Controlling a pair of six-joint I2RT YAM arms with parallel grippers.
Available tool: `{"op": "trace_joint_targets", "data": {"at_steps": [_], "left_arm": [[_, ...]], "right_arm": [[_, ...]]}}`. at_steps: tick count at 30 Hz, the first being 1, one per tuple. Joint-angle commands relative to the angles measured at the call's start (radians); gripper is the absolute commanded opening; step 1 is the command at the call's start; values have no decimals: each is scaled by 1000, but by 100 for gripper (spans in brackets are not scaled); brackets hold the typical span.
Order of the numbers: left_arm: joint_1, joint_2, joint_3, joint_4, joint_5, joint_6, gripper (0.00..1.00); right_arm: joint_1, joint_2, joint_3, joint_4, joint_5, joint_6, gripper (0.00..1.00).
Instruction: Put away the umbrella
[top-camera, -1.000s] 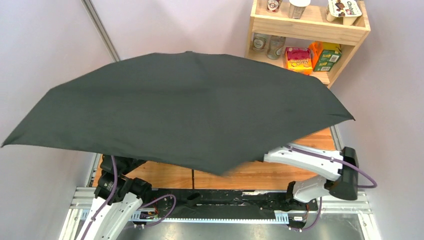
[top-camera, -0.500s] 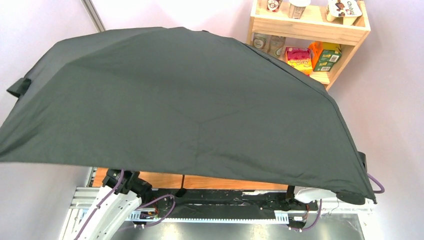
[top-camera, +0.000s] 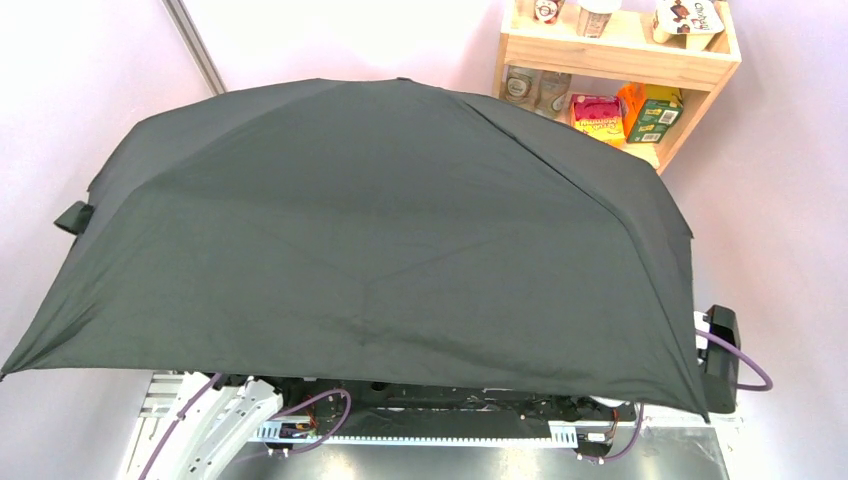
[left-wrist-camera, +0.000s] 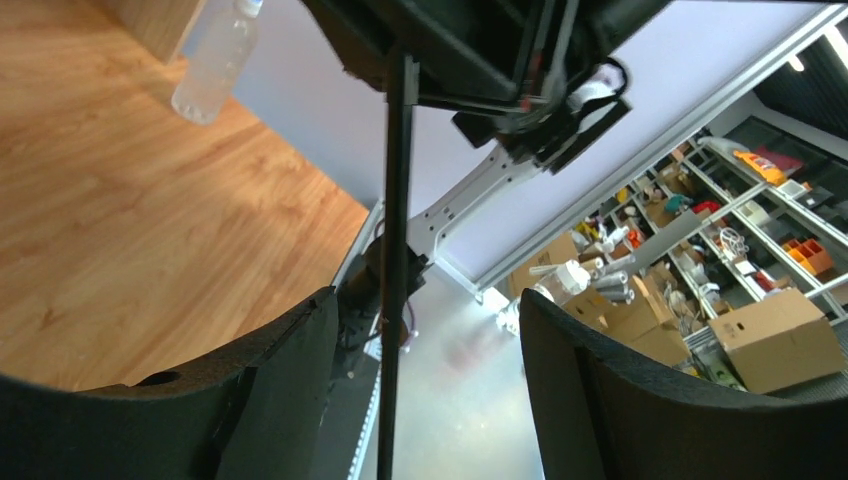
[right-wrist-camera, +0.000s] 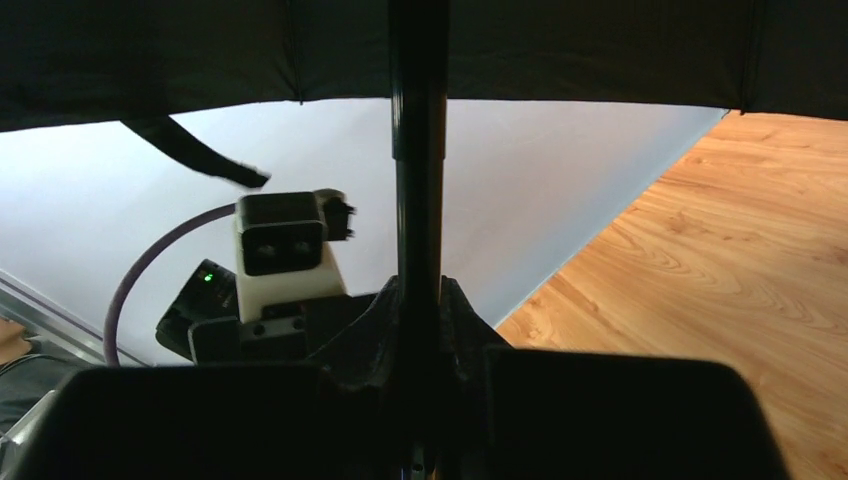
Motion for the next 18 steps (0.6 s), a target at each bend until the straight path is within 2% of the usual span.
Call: {"op": "trace_joint_targets", "data": {"at_steps": [1, 3, 4, 6, 7, 9, 11, 12, 13, 16, 18], "left_arm": [[-2, 58, 13, -3, 88, 57, 74], [-2, 63, 10, -1, 105, 59, 73], [-4, 66, 6, -2, 107, 59, 68], [-4, 69, 9, -20, 107, 72, 47], [-2, 69, 18, -37, 102, 94, 24], [-2, 60, 56, -159, 47, 156, 1], [-2, 46, 108, -306, -51, 245, 0], [-2, 41, 136, -336, -103, 291, 0], [-2, 37, 148, -386, -124, 310, 0], [-2, 34, 174, -431, -189, 358, 0], [-4, 32, 182, -458, -229, 375, 0]], "right_arm": [[0, 70, 127, 90, -61, 2, 0], [-2, 102, 159, 108, -71, 18, 0], [-6, 115, 176, 114, -82, 25, 0], [-15, 145, 212, 116, -108, 47, 0], [-19, 155, 225, 108, -116, 51, 0], [-29, 158, 235, 90, -99, 61, 0], [-38, 159, 241, 50, -27, 77, 0], [-40, 162, 248, 14, 3, 84, 4], [-40, 173, 279, -46, 72, 94, 11], [-57, 217, 319, -68, 154, 148, 38], [-75, 254, 365, -56, 156, 157, 53]]}}
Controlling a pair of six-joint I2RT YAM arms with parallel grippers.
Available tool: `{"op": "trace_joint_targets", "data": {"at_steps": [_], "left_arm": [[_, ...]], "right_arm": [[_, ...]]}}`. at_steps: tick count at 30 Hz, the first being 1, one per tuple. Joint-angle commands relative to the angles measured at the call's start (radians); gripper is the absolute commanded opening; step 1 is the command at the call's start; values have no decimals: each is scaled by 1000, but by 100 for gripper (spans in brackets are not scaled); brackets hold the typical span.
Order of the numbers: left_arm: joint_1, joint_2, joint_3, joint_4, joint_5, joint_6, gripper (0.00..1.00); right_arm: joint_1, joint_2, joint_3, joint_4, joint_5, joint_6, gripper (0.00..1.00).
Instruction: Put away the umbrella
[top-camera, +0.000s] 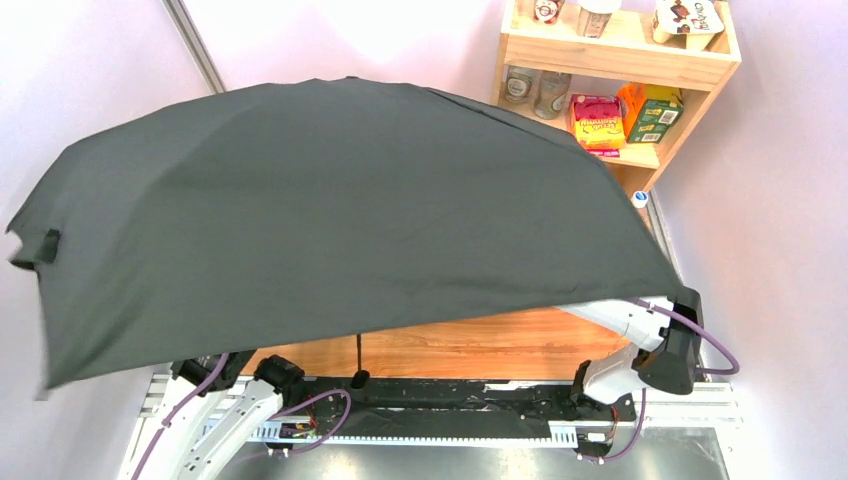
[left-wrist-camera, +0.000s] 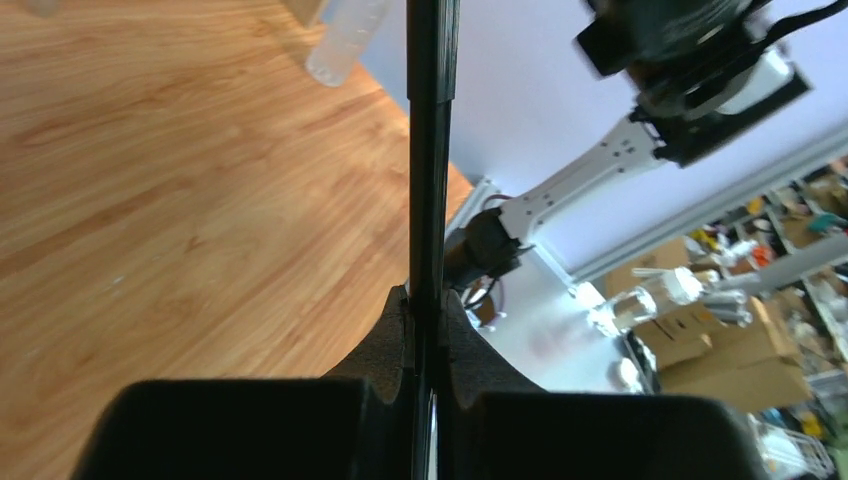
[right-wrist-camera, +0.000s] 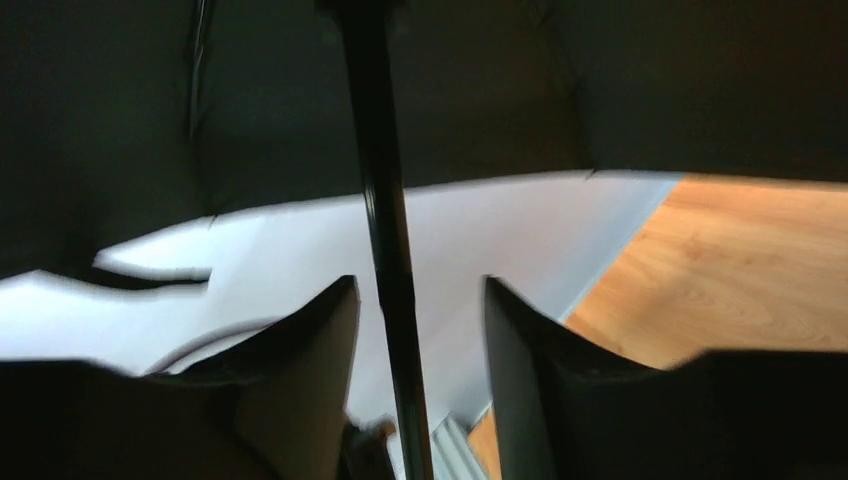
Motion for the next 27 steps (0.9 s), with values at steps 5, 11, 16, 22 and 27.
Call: {"op": "trace_joint_targets", "data": {"at_steps": [5, 11, 16, 22, 27], "left_arm": [[0, -19, 39, -101, -155, 146, 0], [0, -24, 16, -59, -118, 118, 0], [0, -26, -10, -36, -108, 101, 0], [0, -15, -30, -18, -94, 72, 0], [0, -13, -47, -12, -94, 58, 0]], "right_arm": [[-98, 133, 264, -10, 132, 95, 74], [-173, 203, 310, 37, 48, 190, 76], [-187, 249, 338, 105, 26, 205, 66], [-195, 303, 385, 176, 7, 208, 53], [-196, 332, 400, 234, 27, 199, 56]]}}
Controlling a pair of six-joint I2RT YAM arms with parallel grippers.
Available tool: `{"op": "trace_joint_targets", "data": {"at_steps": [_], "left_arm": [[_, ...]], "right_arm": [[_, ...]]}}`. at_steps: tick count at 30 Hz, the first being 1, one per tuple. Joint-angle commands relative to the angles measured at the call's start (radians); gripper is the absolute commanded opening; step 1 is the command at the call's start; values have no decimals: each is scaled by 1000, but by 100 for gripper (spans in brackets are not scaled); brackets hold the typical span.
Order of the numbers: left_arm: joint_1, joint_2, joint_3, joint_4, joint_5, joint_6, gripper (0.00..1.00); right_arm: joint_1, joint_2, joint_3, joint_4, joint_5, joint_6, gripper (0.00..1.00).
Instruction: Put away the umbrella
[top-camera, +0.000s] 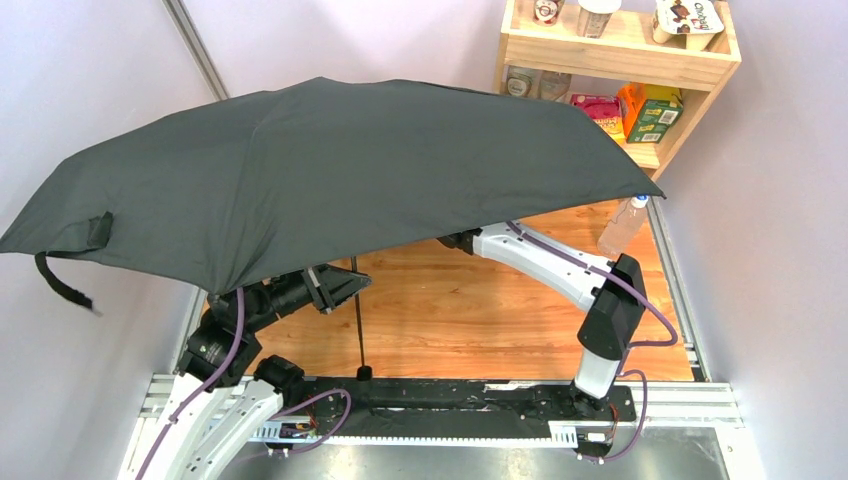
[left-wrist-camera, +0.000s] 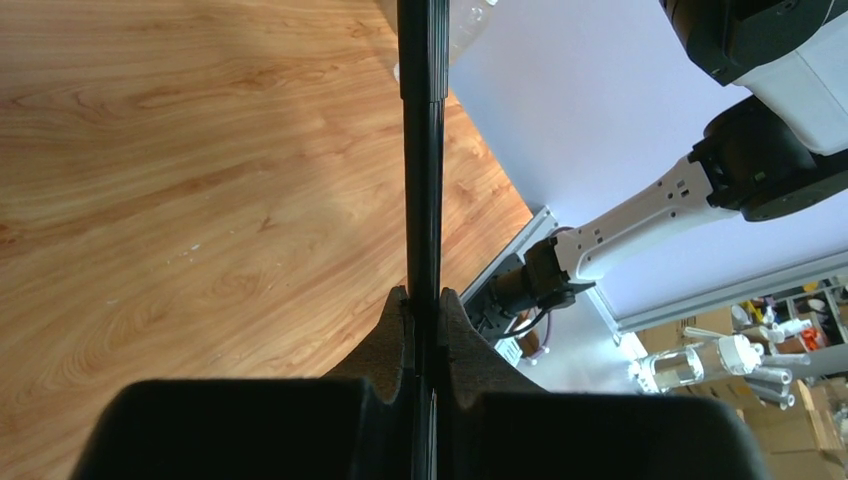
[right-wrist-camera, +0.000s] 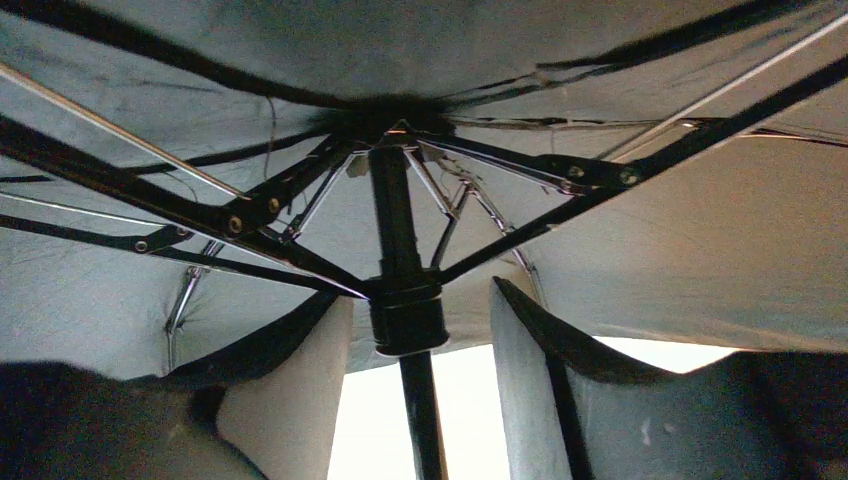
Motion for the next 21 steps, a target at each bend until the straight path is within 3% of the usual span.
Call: {"op": "trace_joint_targets", "data": {"at_steps": [1, 2, 3, 5, 8, 13, 17, 21], "left_arm": [[-11, -9, -7, 79, 75, 30, 0], [-8, -8, -6, 82, 76, 28, 0], [-8, -9, -6, 79, 73, 28, 0], [-8, -12, -4, 60, 54, 31, 0], [-9, -21, 8, 16, 6, 45, 0], [-8, 11, 72, -59, -97, 68, 0], [-8, 72, 173, -174, -163, 135, 0], [-8, 48, 154, -123, -112, 145, 0]], "right_arm": [[-23, 27, 88, 134, 22, -4, 54], [-24, 32, 93, 126, 23, -2, 49], [-24, 34, 90, 136, 25, -2, 38], [-30, 35, 84, 145, 17, 18, 0], [-33, 14, 62, 124, -27, 36, 0], [-18, -63, -23, 28, -228, 44, 0], [2, -182, -324, 161, -289, 68, 0], [-36, -215, -401, 267, -310, 132, 0]]}}
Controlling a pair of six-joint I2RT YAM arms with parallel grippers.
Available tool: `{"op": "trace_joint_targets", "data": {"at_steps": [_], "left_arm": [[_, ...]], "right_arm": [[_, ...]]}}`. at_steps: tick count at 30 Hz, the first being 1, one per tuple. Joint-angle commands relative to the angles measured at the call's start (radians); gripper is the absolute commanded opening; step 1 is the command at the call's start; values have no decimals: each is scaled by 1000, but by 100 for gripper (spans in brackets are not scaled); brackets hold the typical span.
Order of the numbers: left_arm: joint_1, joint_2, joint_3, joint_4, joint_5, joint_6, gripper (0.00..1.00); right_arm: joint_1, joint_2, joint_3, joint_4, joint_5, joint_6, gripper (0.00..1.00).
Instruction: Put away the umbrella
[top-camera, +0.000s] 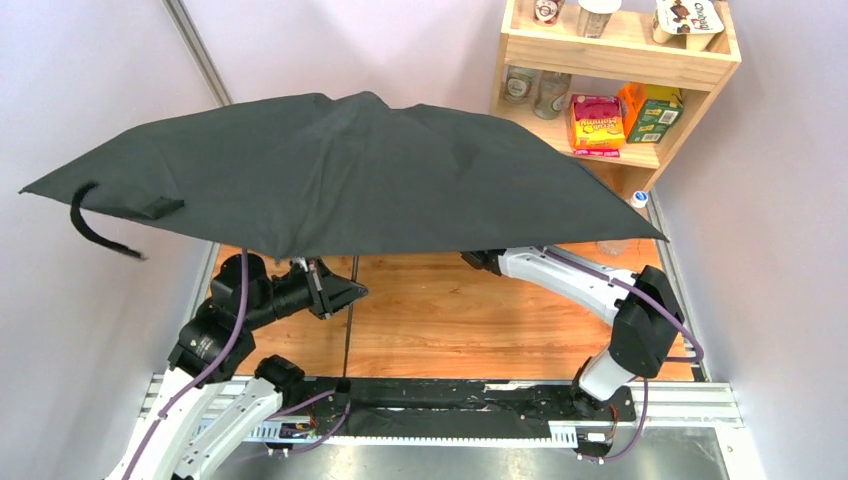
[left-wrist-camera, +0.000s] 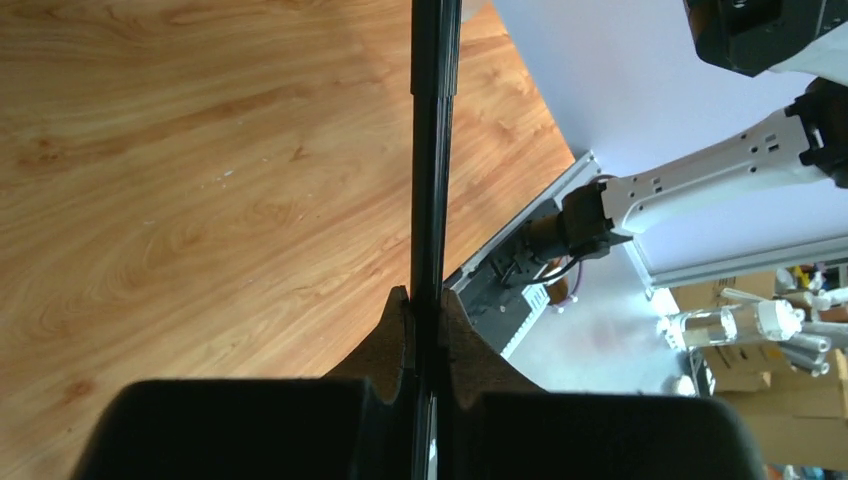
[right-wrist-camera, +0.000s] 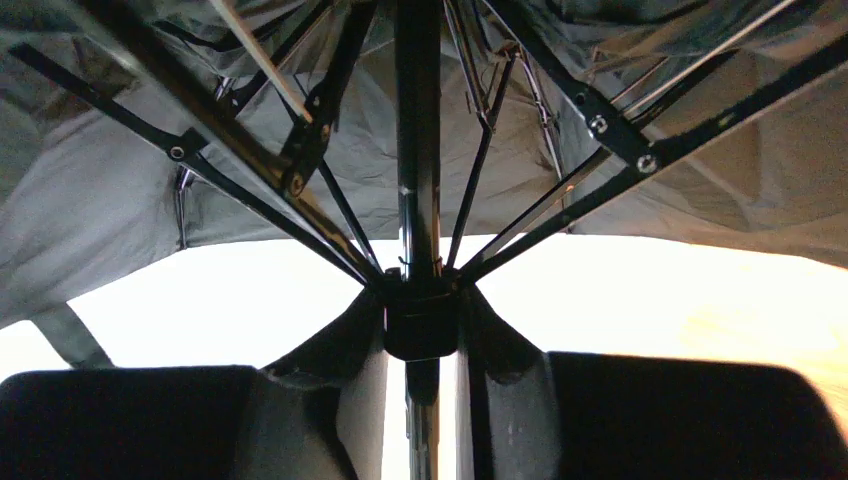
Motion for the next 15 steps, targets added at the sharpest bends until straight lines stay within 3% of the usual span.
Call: {"op": "trace_joint_targets", "data": {"at_steps": [1, 6, 11, 15], "left_arm": [[15, -27, 3, 128, -17, 48, 0], [13, -21, -70, 257, 28, -55, 0], [15, 45, 84, 117, -37, 68, 0], [13, 114, 156, 89, -55, 122, 0]], "right_arm": [[-17, -50, -71, 202, -159, 114, 0], [5, -35, 42, 54, -171, 44, 0], [22, -10, 71, -196, -287, 59, 0], [56, -65, -50, -75, -231, 111, 0]]}}
